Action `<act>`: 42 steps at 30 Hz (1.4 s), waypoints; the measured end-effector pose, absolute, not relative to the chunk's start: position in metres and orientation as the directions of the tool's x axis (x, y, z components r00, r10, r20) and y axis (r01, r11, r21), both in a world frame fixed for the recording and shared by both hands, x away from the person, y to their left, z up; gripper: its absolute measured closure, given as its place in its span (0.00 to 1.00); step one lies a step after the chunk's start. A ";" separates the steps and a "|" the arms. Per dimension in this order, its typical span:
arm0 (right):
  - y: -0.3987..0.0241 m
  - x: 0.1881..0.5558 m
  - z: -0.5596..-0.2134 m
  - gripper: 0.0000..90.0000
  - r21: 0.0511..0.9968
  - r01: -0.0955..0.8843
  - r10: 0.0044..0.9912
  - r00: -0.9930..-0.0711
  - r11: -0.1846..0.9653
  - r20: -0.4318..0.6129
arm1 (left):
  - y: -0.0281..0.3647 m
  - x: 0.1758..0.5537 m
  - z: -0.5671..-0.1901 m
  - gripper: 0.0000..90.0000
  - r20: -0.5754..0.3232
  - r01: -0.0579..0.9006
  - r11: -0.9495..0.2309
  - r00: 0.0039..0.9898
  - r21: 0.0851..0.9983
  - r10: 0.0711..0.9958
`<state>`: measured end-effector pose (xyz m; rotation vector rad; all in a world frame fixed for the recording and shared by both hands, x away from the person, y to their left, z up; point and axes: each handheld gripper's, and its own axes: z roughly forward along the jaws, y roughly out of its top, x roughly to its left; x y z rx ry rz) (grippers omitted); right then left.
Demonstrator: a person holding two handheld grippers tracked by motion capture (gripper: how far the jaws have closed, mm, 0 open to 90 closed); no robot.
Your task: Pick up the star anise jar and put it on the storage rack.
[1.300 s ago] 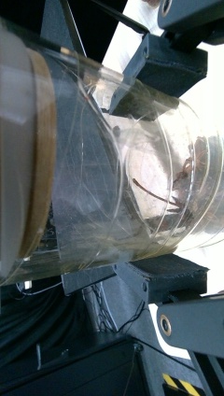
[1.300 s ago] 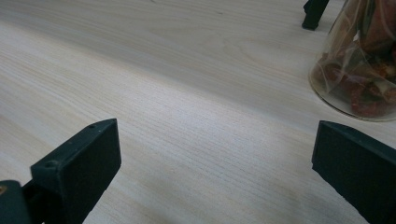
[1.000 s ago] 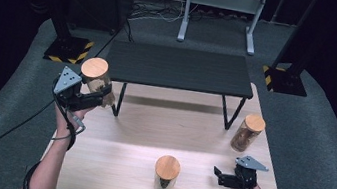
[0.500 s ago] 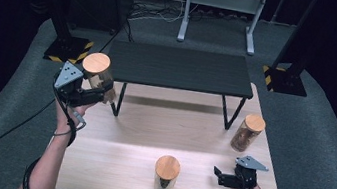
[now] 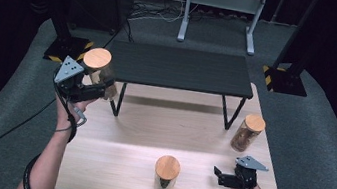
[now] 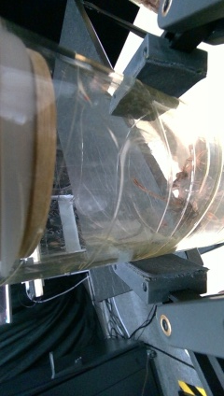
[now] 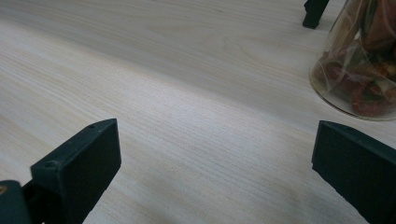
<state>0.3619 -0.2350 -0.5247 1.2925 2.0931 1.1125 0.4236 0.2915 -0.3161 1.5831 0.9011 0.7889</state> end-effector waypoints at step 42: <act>-0.236 0.362 -0.525 0.01 0.814 0.532 0.883 -0.466 0.231 0.054 | 0.282 0.441 -0.278 0.27 0.069 0.105 -0.136 0.486 0.985 0.871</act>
